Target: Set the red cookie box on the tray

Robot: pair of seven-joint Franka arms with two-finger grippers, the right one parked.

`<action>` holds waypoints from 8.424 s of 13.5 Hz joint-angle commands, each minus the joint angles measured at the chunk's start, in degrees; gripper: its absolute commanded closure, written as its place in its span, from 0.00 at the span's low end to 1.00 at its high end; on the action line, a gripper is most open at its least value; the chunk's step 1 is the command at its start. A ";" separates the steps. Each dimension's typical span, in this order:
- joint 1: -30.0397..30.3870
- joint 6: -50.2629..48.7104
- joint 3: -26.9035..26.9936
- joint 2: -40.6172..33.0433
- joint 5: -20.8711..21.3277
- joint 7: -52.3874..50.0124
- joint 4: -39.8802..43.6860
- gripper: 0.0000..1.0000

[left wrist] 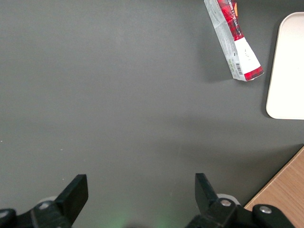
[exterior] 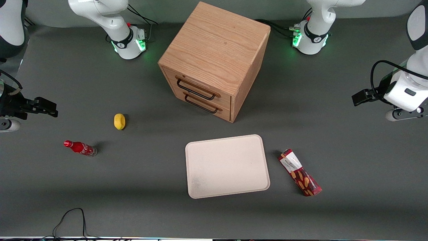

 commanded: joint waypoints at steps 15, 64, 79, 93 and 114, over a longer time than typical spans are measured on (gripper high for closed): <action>-0.49 -6.69 0.09 0.84 0.23 2.65 4.92 0.00; -7.43 25.46 0.18 44.17 -8.29 -28.55 21.71 0.00; -7.35 30.57 0.18 45.40 -8.03 -24.69 20.13 1.00; -7.70 7.40 0.18 28.38 -6.80 -23.98 19.43 1.00; -13.31 4.52 -14.50 40.28 -4.00 -34.62 43.06 1.00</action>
